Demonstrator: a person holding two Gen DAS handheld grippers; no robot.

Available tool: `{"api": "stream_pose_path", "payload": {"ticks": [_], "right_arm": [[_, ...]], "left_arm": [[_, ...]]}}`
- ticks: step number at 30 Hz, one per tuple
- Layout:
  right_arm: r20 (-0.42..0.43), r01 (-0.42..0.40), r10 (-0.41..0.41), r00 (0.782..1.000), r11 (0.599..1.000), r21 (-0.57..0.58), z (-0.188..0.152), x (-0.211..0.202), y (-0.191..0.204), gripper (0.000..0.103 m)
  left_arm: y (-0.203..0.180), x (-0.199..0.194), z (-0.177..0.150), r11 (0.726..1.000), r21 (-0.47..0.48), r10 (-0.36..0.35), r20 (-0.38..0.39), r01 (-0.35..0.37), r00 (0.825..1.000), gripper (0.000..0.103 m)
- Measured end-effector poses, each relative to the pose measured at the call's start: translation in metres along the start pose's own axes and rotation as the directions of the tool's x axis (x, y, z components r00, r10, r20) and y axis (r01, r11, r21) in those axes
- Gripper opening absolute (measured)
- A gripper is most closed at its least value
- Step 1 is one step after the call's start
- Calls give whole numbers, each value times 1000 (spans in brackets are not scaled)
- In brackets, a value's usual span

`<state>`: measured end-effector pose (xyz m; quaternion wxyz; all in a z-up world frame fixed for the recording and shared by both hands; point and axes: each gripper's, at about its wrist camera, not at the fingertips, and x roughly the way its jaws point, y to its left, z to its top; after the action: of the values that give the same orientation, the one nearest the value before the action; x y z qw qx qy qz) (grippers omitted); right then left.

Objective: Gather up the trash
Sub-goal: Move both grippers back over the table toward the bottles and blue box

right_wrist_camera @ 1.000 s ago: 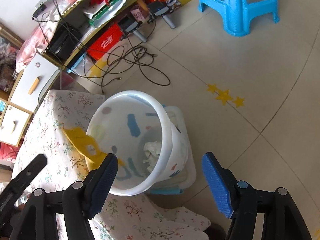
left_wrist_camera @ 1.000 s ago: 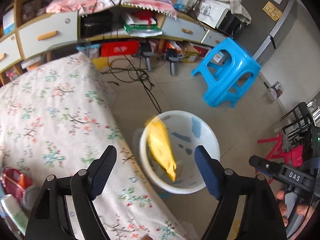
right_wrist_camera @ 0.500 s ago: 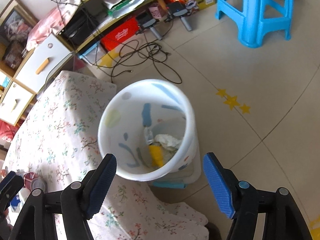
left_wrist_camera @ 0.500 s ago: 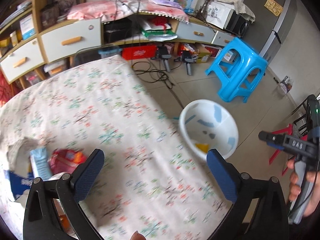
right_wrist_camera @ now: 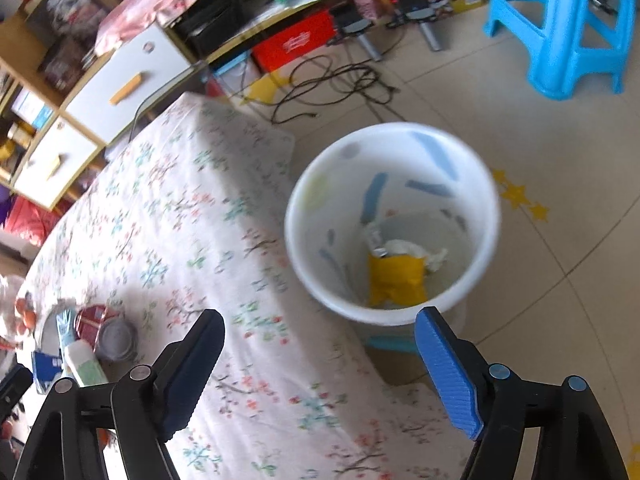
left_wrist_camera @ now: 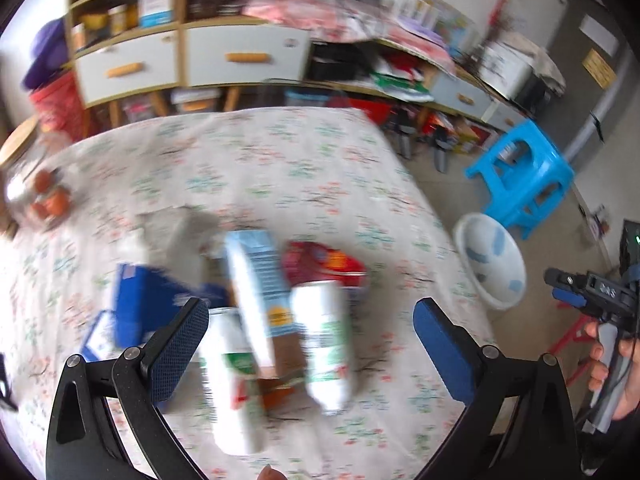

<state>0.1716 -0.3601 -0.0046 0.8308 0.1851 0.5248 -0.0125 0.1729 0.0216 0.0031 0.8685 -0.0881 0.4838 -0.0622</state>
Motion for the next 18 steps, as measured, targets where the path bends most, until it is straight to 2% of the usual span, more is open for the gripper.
{"api": "stream_pose_path", "payload": {"ticks": [3, 8, 14, 18], "right_arm": [[-21, -1, 1, 1000, 999, -41, -5, 10, 25, 83], [-55, -17, 11, 998, 992, -122, -18, 27, 72, 83], [-123, -58, 30, 992, 970, -234, -40, 51, 130, 83], [-173, -84, 32, 984, 950, -301, -59, 69, 166, 83]], "left_arm": [[28, -2, -1, 998, -45, 43, -10, -43, 999, 103], [59, -4, -4, 993, -23, 117, -16, -117, 993, 103], [91, -10, -13, 986, -34, 162, -7, -162, 987, 103], [103, -12, -19, 984, -31, 175, -27, -175, 984, 103]]}}
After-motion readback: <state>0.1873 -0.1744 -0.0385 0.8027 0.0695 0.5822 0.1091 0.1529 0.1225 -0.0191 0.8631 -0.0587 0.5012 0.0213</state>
